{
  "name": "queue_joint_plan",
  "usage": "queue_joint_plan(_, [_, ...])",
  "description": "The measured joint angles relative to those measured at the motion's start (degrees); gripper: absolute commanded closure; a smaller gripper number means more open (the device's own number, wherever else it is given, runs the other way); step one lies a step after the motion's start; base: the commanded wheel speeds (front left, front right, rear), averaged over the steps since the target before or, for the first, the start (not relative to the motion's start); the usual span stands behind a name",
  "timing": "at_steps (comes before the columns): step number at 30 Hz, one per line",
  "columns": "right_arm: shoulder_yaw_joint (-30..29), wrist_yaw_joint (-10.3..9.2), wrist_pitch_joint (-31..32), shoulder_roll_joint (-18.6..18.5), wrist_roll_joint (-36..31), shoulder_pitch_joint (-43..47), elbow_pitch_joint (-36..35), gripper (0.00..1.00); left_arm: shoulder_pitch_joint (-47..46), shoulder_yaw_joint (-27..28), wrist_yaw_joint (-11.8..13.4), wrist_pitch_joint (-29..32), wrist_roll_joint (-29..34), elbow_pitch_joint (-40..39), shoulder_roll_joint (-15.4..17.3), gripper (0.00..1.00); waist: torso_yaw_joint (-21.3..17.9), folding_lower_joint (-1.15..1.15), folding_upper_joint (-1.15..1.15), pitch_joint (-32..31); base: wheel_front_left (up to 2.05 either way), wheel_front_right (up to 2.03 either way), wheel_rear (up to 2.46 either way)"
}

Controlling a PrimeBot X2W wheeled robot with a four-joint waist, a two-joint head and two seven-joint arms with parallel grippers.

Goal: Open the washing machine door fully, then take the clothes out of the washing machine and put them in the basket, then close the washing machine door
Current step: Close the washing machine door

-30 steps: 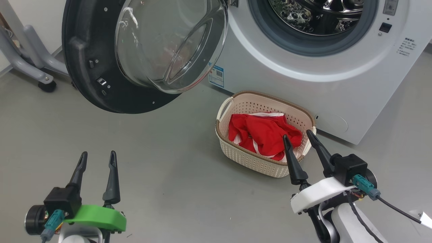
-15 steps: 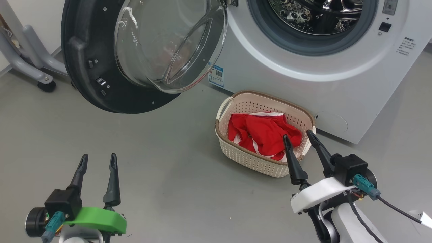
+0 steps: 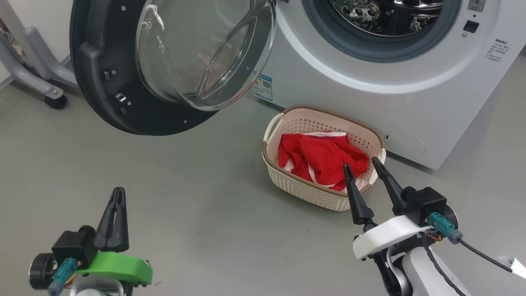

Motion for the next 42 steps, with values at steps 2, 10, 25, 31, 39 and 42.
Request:
queue_joint_plan(2, [0.25, -0.07, 0.03, 0.00, -0.01, -0.05, -0.30, 0.00, 0.00, 0.49, 0.00, 0.00, -0.07, -0.26, -0.03, 1.00, -0.07, 0.00, 0.00, 0.58, 0.00, 0.00, 0.00])
queue_joint_plan(10, [1.51, -0.53, 2.57, -0.25, -0.96, -2.12, -2.10, 0.00, -0.21, 3.89, -0.59, -0.04, -1.08, -4.02, 1.74, 1.00, -1.11, 0.00, 0.00, 4.68, 0.00, 0.00, 0.00])
queue_joint_plan(25, [1.59, -1.45, 5.63, -3.52, -3.87, -6.61, -5.99, 0.00, -16.90, 15.00, -2.87, 0.85, -3.66, -14.19, 16.56, 1.00, -4.34, 0.00, 0.00, 14.09, 0.00, 0.00, 0.00])
queue_joint_plan(31, [1.96, -1.37, 6.15, -3.97, -4.31, -8.03, -6.64, 0.00, -26.47, 21.51, -3.35, 5.76, -10.47, -11.38, 21.14, 1.00, -5.92, 0.00, 0.00, 17.77, 0.00, 0.00, 0.00])
queue_joint_plan(39, [2.83, -0.88, 6.15, -3.97, -4.39, -9.15, -6.55, 0.00, -35.41, 28.91, -2.05, 13.80, -17.37, 1.40, 26.11, 1.00, -9.03, 0.00, 0.00, 19.85, 0.00, 0.00, 0.00])
queue_joint_plan(42, [3.04, -0.87, 6.15, -3.96, -4.41, -9.20, -6.49, 0.00, -37.78, 31.00, -0.73, 16.37, -18.40, 6.41, 28.02, 1.00, -10.15, 0.00, 0.00, 20.18, 0.00, 0.00, 0.00])
